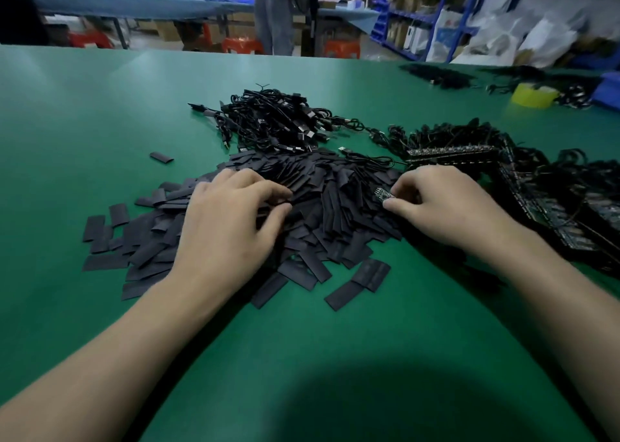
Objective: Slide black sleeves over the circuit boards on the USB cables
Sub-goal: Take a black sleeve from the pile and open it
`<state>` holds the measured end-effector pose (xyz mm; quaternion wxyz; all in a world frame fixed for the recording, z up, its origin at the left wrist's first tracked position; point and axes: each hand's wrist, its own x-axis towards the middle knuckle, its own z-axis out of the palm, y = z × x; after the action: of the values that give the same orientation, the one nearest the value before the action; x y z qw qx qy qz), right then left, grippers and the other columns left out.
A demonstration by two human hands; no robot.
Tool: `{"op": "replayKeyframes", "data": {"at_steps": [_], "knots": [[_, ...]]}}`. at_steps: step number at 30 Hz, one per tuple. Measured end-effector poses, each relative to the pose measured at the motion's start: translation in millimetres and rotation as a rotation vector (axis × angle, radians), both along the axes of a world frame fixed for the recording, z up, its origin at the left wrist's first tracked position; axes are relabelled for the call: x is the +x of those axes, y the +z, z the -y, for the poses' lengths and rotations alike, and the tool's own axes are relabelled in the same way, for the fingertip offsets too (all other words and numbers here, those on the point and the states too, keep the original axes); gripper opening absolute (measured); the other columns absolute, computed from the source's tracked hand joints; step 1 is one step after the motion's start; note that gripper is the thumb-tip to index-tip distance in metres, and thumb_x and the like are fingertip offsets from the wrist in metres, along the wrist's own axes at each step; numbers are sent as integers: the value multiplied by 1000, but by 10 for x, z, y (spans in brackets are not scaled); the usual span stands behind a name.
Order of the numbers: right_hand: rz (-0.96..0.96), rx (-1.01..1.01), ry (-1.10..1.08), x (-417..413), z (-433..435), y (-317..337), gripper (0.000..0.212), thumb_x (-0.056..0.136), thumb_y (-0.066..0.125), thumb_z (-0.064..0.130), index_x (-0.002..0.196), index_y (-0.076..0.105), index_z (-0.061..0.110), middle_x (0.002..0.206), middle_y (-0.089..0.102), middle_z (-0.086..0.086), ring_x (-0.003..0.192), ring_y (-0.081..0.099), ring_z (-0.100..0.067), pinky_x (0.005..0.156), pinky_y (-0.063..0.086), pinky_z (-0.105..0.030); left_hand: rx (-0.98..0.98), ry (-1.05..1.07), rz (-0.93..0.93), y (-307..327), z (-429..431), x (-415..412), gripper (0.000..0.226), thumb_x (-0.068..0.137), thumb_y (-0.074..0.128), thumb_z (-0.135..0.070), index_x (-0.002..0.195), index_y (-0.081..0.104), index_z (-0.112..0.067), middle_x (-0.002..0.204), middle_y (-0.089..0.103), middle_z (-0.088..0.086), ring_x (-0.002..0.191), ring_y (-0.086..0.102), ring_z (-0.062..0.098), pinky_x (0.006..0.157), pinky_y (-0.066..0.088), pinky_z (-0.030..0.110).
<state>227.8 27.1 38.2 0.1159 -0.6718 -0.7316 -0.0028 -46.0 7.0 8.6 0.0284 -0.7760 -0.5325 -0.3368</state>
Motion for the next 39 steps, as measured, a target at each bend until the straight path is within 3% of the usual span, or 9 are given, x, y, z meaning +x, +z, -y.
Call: {"op": "replayKeyframes", "data": {"at_steps": [8,12,18,21,24,26,33,36,39], "knots": [[-227,328,75,-114,96,-149,13,98,64,33,91,57,26,79,67,6,77,64,-24,72,53,-41,-64,24,-87,-34,-30,7,32,91,70,-48,117,78,-31,102,65,-8,105,58,21,79,29,33],[-474,268,233,-289,141,-177,12,100,62,29,91,54,27,73,69,10,69,65,-7,65,48,-30,-66,49,-62,-41,-58,64,29,90,70,-52,110,78,-33,98,62,-9,102,58,18,80,30,32],[-582,144,285,-360,188,-223,8,104,56,29,97,58,24,75,63,0,64,51,-10,60,36,-21,-16,61,13,-38,-49,87,7,90,75,-39,92,76,-32,91,67,-13,92,61,16,79,40,34],[-669,82,279,-359,218,-220,19,105,52,34,98,63,20,80,63,-10,67,51,-17,62,38,-29,-22,21,214,-18,-61,26,1,91,76,-30,91,75,-29,83,72,-15,80,67,8,79,54,31],[-726,57,298,-369,235,-196,27,103,54,42,99,65,18,82,64,-10,73,56,-24,66,42,-37,-81,-112,396,18,-35,26,9,92,77,-22,97,77,-29,84,74,-19,79,67,2,72,49,11],[-783,23,333,-393,253,-186,31,100,57,47,97,67,19,82,64,-12,72,55,-27,66,44,-42,-137,-223,434,32,-3,59,14,93,75,-19,104,79,-27,90,76,-17,84,70,4,76,54,18],[-922,-78,352,-436,252,-224,28,93,60,42,90,68,15,68,57,-11,65,46,-17,65,36,-39,-75,-341,344,16,41,116,21,90,78,-21,111,80,-21,102,76,-13,95,71,2,84,54,19],[-913,-91,363,-470,262,-232,28,93,60,41,92,70,14,78,65,-21,68,50,-18,65,44,-49,26,-339,222,3,57,121,28,84,82,-32,109,80,-20,98,73,-8,88,68,9,80,54,26],[-894,-86,391,-483,279,-235,26,95,59,41,91,70,17,67,64,0,65,51,-8,62,41,-38,89,-319,220,7,42,114,24,85,83,-32,105,81,-19,96,73,-7,83,69,12,76,55,32]]}}
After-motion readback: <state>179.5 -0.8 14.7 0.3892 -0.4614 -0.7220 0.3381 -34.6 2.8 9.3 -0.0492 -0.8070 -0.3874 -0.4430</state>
